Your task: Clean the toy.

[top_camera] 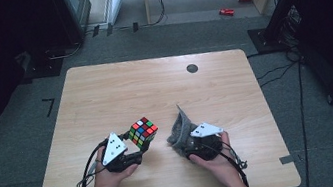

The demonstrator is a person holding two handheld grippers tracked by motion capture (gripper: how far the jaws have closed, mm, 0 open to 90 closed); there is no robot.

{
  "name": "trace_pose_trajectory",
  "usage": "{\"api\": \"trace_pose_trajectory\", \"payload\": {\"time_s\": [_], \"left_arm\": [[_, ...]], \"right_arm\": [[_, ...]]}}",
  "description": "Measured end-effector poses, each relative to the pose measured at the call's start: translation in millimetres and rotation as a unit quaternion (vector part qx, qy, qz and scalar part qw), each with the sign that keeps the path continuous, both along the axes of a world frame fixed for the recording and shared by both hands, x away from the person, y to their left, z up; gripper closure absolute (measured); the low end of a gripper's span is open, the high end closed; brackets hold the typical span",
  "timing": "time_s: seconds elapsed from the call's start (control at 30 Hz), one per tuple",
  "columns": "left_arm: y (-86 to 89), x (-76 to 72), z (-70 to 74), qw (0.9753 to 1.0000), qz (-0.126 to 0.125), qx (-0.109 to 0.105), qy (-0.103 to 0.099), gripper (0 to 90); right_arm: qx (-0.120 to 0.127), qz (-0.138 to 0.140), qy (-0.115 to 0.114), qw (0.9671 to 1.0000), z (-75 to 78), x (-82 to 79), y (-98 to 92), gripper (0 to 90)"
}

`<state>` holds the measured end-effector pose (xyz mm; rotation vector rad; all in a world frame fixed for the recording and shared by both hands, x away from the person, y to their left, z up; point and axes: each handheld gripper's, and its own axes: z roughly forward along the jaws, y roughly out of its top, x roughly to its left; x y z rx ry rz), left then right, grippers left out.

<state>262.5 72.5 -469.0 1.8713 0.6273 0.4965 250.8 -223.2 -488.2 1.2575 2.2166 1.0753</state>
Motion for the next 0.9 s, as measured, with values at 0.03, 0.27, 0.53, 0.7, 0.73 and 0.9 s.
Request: {"api": "trace_pose_trajectory", "payload": {"time_s": [0.03, 0.27, 0.53, 0.7, 0.73, 0.9], "left_arm": [[-0.1, -0.2, 0.1, 1.0, -0.001, 0.0, 0.0, 34.2], [-2.2, -1.8, 0.0, 1.0, -0.007, 0.003, -0.001, 34.2], [-0.8, -2.2, 1.1, 1.0, -0.008, -0.003, -0.001, 34.1], [-0.6, -2.2, 1.6, 1.0, -0.008, -0.005, 0.0, 34.1], [-0.6, -2.2, 1.6, 0.9999, -0.008, -0.005, 0.0, 34.1], [-2.3, -2.3, 0.2, 0.9999, -0.013, -0.003, 0.001, 34.2]], "right_arm": [[0.001, -0.005, 0.004, 1.0, -3.3, 1.5, -1.5, 31.0], [-0.008, -0.015, 0.035, 0.9992, -19.1, 6.2, -0.7, 34.5], [0.001, -0.014, 0.047, 0.9988, -22.7, 8.0, -5.2, 42.9], [0.021, -0.027, 0.033, 0.9989, -17.2, 5.7, -11.5, 66.1], [0.021, -0.027, 0.033, 0.9989, -17.2, 5.7, -11.5, 66.1], [0.046, -0.037, 0.001, 0.9983, -5.8, 1.7, -15.2, 70.0]]}}
